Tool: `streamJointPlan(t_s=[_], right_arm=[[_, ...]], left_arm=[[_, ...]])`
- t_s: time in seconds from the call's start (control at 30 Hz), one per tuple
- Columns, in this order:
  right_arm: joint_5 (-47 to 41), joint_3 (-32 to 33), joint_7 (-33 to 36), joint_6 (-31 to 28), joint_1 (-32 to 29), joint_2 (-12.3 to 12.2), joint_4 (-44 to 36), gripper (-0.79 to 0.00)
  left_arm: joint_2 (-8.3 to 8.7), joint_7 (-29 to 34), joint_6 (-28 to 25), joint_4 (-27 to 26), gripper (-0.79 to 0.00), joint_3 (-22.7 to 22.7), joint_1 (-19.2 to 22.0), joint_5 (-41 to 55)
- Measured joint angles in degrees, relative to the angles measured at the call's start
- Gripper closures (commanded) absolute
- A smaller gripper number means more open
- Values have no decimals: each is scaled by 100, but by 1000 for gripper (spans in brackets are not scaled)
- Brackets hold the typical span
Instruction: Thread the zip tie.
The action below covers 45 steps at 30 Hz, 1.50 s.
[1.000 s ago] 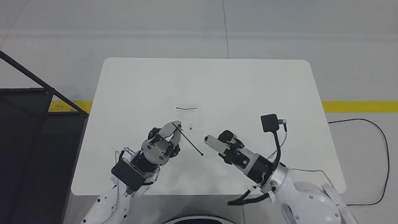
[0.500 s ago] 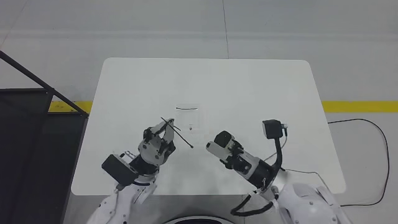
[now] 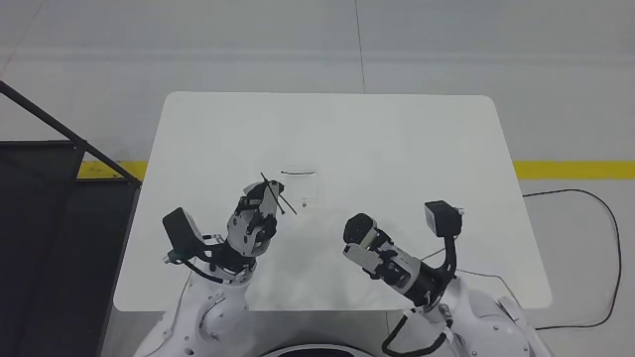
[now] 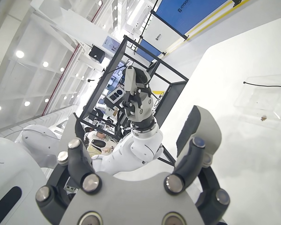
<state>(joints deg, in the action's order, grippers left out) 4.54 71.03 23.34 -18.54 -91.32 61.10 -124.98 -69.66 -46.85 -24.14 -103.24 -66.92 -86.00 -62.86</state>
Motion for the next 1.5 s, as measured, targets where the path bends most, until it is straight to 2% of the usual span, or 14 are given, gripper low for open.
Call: streamJointPlan(t_s=[0.13, 0.33, 0.47, 0.57, 0.73, 0.8, 0.83, 0.9, 1.0, 1.4, 1.5], right_arm=[[152, -17, -149, 22, 55, 16, 38, -785], [839, -517, -745, -542, 471, 127, 677, -785], [1076, -774, -1120, -876, 740, 207, 1104, -730], [1305, -926, -1434, -1013, 854, 263, 1279, -650], [1581, -1121, -1719, -1021, 954, 333, 1412, -606], [1661, -1190, -1764, -975, 991, 358, 1436, -471], [1689, -1213, -1776, -959, 1005, 367, 1445, -446], [1731, -1252, -1796, -929, 1033, 386, 1467, -440], [1738, -1285, -1810, -879, 1070, 411, 1496, -360], [1609, -1236, -1796, -882, 1120, 467, 1527, -246], [1587, -1213, -1756, -889, 1104, 473, 1516, -179]], left_arm=[[-16, 137, 9, -60, 0, 59, -8, 137], [-85, 637, -207, 4, 0, 312, 78, 901], [-127, 907, -344, 130, 0, 419, 196, 1273], [-152, 1028, -431, 184, 0, 480, 244, 1447], [-187, 1113, -462, 225, 0, 532, 294, 1485], [-205, 1124, -473, 250, 0, 568, 317, 1464], [-212, 1126, -478, 259, 0, 583, 325, 1452], [-227, 1122, -496, 275, 0, 609, 337, 1417], [-243, 1107, -540, 293, 0, 624, 350, 1355], [-298, 1038, -607, 349, 0, 615, 350, 1218], [-313, 1027, -605, 343, 0, 625, 342, 1172]])
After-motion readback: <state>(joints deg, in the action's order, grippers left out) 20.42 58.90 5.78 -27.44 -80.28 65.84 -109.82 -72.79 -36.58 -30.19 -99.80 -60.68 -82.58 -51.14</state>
